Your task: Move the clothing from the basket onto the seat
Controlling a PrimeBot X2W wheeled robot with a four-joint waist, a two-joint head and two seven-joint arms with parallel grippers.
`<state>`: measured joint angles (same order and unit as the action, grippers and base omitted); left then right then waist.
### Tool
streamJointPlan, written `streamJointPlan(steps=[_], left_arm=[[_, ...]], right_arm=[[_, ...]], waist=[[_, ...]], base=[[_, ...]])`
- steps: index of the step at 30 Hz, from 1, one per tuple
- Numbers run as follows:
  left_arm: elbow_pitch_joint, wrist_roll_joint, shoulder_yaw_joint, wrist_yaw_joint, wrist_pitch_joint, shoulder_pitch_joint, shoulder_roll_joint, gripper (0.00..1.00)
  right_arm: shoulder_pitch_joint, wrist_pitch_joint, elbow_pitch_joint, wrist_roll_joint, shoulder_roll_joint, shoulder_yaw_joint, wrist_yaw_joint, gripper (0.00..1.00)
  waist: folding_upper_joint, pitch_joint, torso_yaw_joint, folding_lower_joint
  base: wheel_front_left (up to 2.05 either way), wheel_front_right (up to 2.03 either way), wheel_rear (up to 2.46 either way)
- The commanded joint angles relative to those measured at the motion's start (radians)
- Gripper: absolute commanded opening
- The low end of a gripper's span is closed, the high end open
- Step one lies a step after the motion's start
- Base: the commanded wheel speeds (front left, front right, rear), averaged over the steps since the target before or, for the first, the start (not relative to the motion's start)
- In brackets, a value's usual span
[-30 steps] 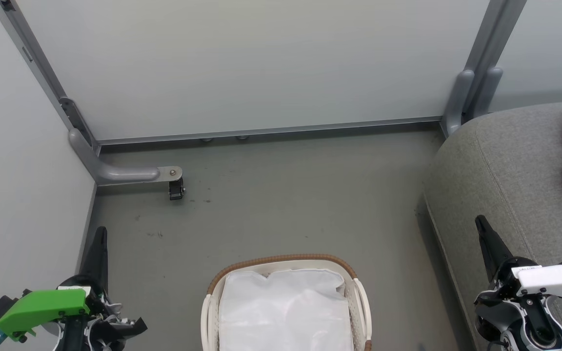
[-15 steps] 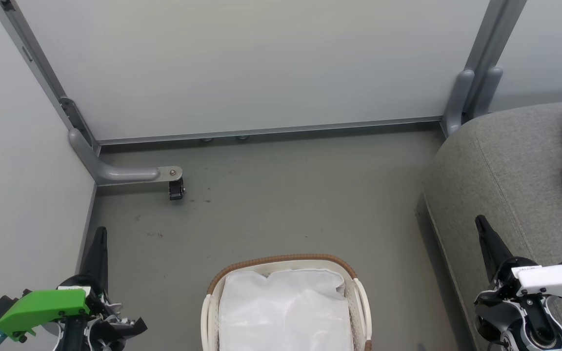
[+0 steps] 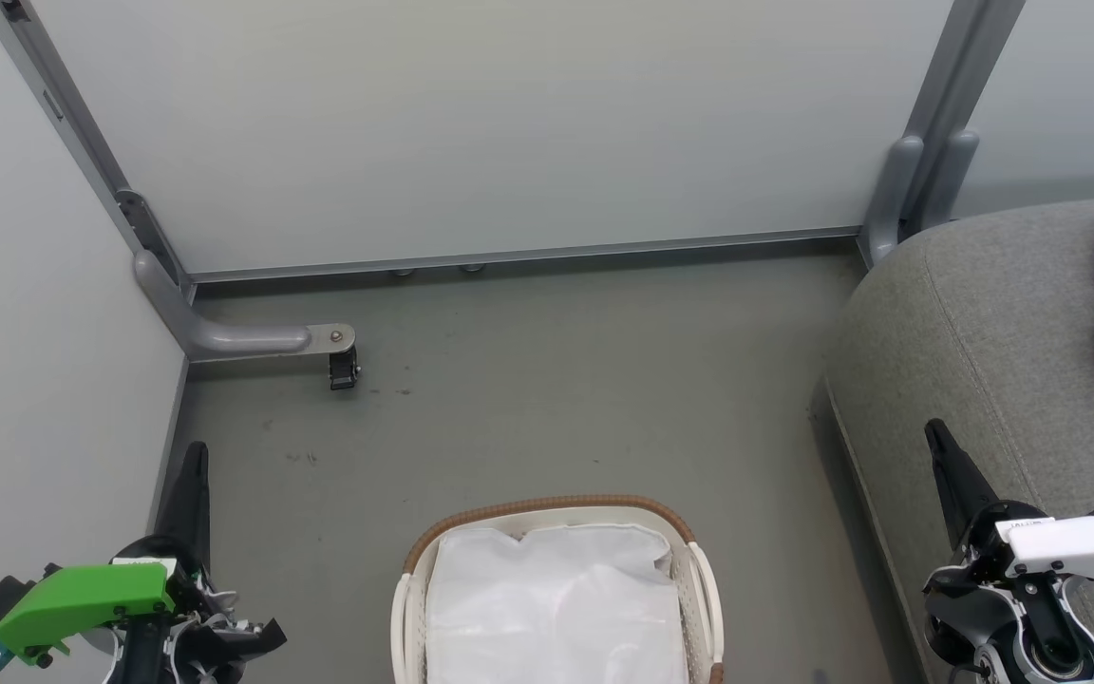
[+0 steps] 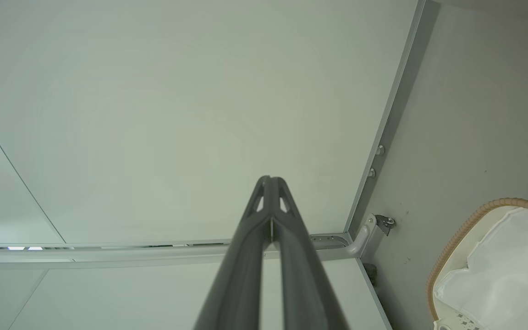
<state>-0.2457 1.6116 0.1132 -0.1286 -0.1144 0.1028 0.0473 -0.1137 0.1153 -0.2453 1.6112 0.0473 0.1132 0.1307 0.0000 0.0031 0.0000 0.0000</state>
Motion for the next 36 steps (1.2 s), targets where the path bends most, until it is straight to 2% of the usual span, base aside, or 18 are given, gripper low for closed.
streamJointPlan(steps=[1, 36], left_arm=[[0.002, 0.002, 0.003, -0.004, -0.003, 0.012, 0.006, 0.0], [0.002, 0.001, 0.003, -0.004, -0.004, 0.012, 0.006, 0.0]], right_arm=[[0.011, 0.002, 0.003, 0.003, 0.006, 0.002, 0.0, 0.0], [0.011, 0.001, 0.003, 0.003, 0.006, 0.002, 0.0, 0.0]], waist=[[0.0, 0.0, 0.0, 0.0], [0.0, 0.0, 0.0, 0.0]], base=[[0.0, 0.0, 0.0], [0.0, 0.0, 0.0]])
